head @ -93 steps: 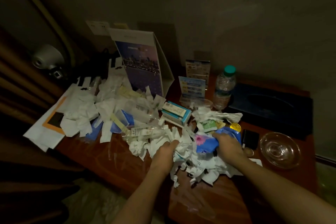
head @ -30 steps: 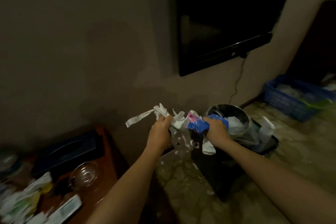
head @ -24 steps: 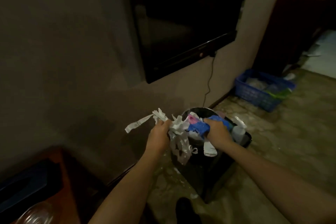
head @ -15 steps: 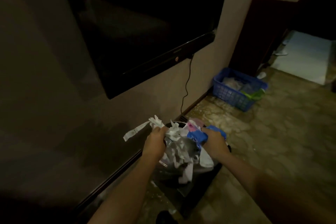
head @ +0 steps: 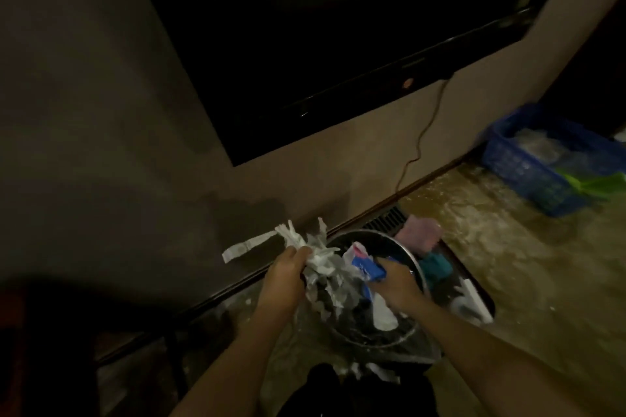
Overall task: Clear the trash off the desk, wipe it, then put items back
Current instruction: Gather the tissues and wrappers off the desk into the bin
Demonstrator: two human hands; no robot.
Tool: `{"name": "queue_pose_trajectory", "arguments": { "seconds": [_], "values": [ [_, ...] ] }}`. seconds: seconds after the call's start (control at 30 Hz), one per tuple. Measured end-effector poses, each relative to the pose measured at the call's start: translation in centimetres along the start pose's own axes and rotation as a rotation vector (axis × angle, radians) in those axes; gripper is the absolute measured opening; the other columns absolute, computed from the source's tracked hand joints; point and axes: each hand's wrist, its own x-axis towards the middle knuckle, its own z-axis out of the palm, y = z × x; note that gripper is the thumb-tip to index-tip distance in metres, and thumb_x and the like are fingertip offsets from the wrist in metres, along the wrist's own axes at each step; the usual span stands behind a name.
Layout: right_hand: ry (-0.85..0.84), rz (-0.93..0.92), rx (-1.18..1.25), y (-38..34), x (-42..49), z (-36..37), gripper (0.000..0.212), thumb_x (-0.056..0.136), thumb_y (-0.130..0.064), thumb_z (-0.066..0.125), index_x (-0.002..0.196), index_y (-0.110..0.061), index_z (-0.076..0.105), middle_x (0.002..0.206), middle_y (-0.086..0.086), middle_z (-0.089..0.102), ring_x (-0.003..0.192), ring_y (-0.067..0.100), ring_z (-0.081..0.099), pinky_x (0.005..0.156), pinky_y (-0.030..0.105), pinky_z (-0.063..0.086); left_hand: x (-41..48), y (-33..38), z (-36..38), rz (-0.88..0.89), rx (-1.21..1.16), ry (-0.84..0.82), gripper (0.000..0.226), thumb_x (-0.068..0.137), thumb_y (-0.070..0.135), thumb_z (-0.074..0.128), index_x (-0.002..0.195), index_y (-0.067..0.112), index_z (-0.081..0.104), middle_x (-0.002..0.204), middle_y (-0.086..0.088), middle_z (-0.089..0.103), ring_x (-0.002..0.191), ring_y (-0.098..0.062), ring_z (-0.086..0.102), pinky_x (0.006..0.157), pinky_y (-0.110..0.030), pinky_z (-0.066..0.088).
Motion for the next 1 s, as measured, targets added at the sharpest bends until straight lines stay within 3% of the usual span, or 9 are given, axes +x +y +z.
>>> {"name": "queue_pose_trajectory", "arguments": {
  "seconds": [0.07, 0.1, 0.23, 0.37, 0.5, 0.6, 0.67, 0.83, 1.0],
  "values": [
    [-0.092, -0.003, -0.063, 0.6, 1.9, 0.9, 0.026, 0.092, -0.015, 0.059, 0.116, -0.009, 0.057, 0.1, 0.008, 0.062, 0.094, 0.026, 0.055, 0.086, 0.034, 0.045, -1.1, -0.7, 0.2, -0.069, 0.018, 0.015, 0.044, 0.084, 0.002, 0.057, 0.126, 0.015, 0.058, 0.115, -0.008, 0.059, 0.102, -0.024, 0.059, 0.084, -0.029, 0.048],
    [-0.128, 0.0, -0.104, 1.0, 2.7, 1.4, 0.035, 0.091, -0.014, 0.059, 0.125, -0.008, 0.053, 0.112, 0.011, 0.061, 0.103, 0.029, 0.056, 0.092, 0.036, 0.044, -1.8, -1.0, 0.3, -0.104, 0.027, 0.018, 0.047, 0.084, 0.001, 0.058, 0.128, 0.016, 0.056, 0.116, -0.007, 0.058, 0.102, -0.023, 0.059, 0.084, -0.03, 0.049],
    [-0.198, -0.031, -0.334, 0.9, 4.7, 2.6, 0.061, 0.089, -0.02, 0.059, 0.144, -0.019, 0.032, 0.149, 0.014, 0.029, 0.125, 0.035, 0.045, 0.1, 0.042, 0.042, -2.9, -2.1, 0.3, -0.198, 0.049, 0.072, 0.05, 0.082, 0.0, 0.062, 0.13, 0.016, 0.055, 0.113, -0.005, 0.058, 0.096, -0.021, 0.06, 0.079, -0.031, 0.052],
    [-0.414, -0.026, -0.661, 2.4, 6.1, 3.6, 0.089, 0.083, -0.043, 0.066, 0.149, -0.025, 0.01, 0.155, 0.017, -0.004, 0.14, 0.043, 0.016, 0.11, 0.047, 0.028, -2.8, -1.5, 1.7, -0.215, 0.043, 0.07, 0.046, 0.084, 0.003, 0.062, 0.127, 0.016, 0.057, 0.111, -0.005, 0.059, 0.093, -0.02, 0.06, 0.079, -0.034, 0.054],
    [-0.539, -0.018, -0.735, 4.2, 7.1, 5.1, 0.086, 0.089, -0.041, 0.059, 0.151, -0.031, 0.0, 0.154, 0.015, -0.024, 0.141, 0.048, 0.0, 0.114, 0.05, 0.022, -2.6, -1.2, 2.7, -0.199, 0.068, 0.055, 0.044, 0.086, 0.0, 0.059, 0.128, 0.011, 0.057, 0.112, -0.011, 0.058, 0.095, -0.025, 0.06, 0.079, -0.031, 0.051],
    [-0.639, -0.05, -0.671, 4.6, 6.8, 5.5, 0.099, 0.082, -0.049, 0.065, 0.15, -0.034, -0.006, 0.154, 0.012, -0.027, 0.141, 0.048, 0.004, 0.113, 0.051, 0.026, -3.3, -1.0, 3.0, -0.218, 0.082, -0.011, 0.046, 0.089, 0.004, 0.058, 0.133, 0.017, 0.052, 0.119, -0.004, 0.055, 0.099, -0.02, 0.059, 0.084, -0.03, 0.052],
    [-0.613, -0.071, -0.616, 4.4, 6.3, 4.7, 0.109, 0.074, -0.052, 0.071, 0.15, -0.036, -0.006, 0.156, 0.009, -0.02, 0.141, 0.044, 0.009, 0.112, 0.051, 0.029, -3.2, -0.4, 2.9, -0.195, 0.102, -0.059, 0.046, 0.09, 0.004, 0.055, 0.133, 0.018, 0.051, 0.12, -0.003, 0.054, 0.101, -0.019, 0.058, 0.085, -0.03, 0.051],
    [-0.529, -0.145, -0.46, 2.9, 4.6, 1.5, 0.105, 0.073, -0.038, 0.075, 0.151, -0.029, 0.005, 0.156, 0.007, 0.004, 0.138, 0.038, 0.026, 0.109, 0.046, 0.034, -0.7, 1.9, 1.9, -0.102, 0.133, -0.201, 0.046, 0.094, 0.004, 0.044, 0.137, 0.018, 0.045, 0.129, -0.004, 0.048, 0.114, -0.021, 0.05, 0.089, -0.025, 0.039],
    [-0.423, -0.094, -0.227, 1.5, 3.1, -1.7, 0.121, 0.069, -0.044, 0.08, 0.152, -0.021, -0.006, 0.158, 0.01, 0.008, 0.144, 0.03, 0.017, 0.114, 0.04, 0.027, 2.8, 2.8, 4.3, -0.052, 0.176, -0.336, 0.048, 0.091, 0.003, 0.047, 0.136, 0.019, 0.045, 0.133, -0.009, 0.047, 0.122, -0.029, 0.048, 0.099, -0.036, 0.041]
  ]
}}
